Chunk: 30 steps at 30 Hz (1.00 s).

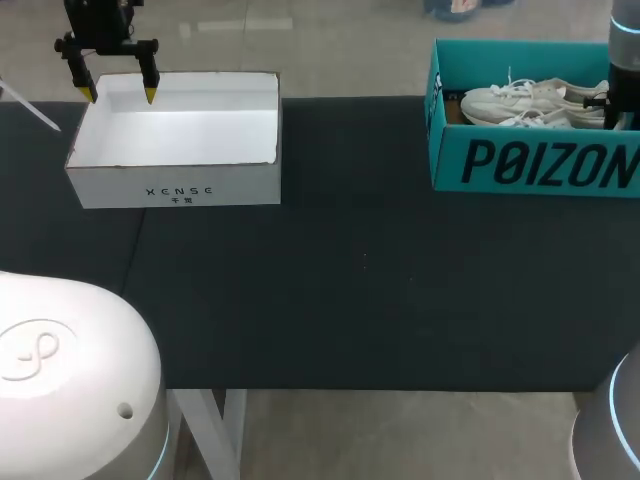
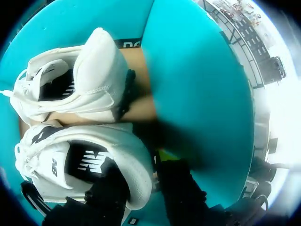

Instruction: Take the shoe out of the shoebox, open the shoe tongue, remove and reinsert the insole, then place the shoe into the shoebox

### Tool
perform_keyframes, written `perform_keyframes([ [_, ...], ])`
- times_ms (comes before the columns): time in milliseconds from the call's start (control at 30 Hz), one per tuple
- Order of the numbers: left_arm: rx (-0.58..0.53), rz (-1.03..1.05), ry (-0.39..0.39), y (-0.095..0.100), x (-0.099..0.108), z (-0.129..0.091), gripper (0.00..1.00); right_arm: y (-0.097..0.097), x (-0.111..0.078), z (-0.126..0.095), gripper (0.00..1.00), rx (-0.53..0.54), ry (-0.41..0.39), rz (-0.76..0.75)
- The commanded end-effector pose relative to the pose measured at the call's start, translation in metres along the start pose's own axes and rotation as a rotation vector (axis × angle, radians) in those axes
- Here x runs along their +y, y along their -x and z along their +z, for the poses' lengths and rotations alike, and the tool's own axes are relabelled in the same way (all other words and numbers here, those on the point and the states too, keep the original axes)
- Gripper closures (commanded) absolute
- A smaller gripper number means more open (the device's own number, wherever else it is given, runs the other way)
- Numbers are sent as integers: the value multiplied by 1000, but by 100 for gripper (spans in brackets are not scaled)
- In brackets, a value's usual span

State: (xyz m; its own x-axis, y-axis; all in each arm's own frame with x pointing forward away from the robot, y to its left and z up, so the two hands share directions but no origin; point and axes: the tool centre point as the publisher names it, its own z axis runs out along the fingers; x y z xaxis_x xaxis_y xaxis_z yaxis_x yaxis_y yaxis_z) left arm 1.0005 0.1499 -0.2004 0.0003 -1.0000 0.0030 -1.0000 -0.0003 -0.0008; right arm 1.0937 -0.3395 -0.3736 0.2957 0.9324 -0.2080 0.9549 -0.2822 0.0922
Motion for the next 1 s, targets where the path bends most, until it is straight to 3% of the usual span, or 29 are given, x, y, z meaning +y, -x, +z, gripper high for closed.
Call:
perform_keyframes([
  [33, -1, 0, 0, 0, 0, 0, 0, 4, 1, -12, 100, -15, 14, 16],
  [333, -1, 0, 0, 0, 0, 0, 0, 22, 6, -52, 100, 0, 104, 21],
  [533, -1, 0, 0, 0, 0, 0, 0, 25, 1, -107, 100, 49, 107, 56],
  [667, -1, 0, 0, 0, 0, 0, 0, 26, -1, -143, 100, 18, 102, 95],
  [1000, -1, 0, 0, 0, 0, 0, 0, 20, -31, -206, 100, -20, 139, 92],
])
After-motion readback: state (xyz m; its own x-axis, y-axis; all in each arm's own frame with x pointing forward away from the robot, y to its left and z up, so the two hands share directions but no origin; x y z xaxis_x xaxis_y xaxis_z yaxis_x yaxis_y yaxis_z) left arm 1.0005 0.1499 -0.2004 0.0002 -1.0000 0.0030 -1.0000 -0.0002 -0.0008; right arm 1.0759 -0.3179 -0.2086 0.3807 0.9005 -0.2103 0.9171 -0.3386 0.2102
